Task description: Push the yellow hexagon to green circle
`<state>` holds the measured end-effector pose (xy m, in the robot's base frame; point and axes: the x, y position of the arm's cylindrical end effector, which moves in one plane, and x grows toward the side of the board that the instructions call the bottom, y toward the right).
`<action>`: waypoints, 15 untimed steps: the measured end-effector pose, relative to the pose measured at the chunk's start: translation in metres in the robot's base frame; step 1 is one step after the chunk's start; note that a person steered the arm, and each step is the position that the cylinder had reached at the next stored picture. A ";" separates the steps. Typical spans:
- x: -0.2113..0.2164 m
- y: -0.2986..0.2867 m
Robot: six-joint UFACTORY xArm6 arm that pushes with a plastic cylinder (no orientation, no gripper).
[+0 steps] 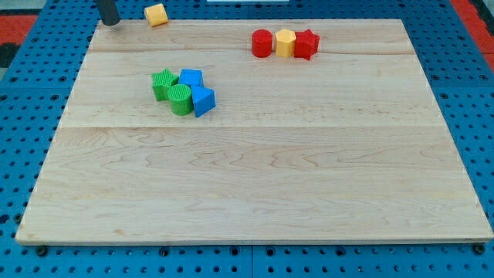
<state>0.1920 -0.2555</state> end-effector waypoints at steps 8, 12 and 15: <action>0.085 0.357; 0.140 0.051; 0.120 -0.026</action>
<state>0.3120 -0.2814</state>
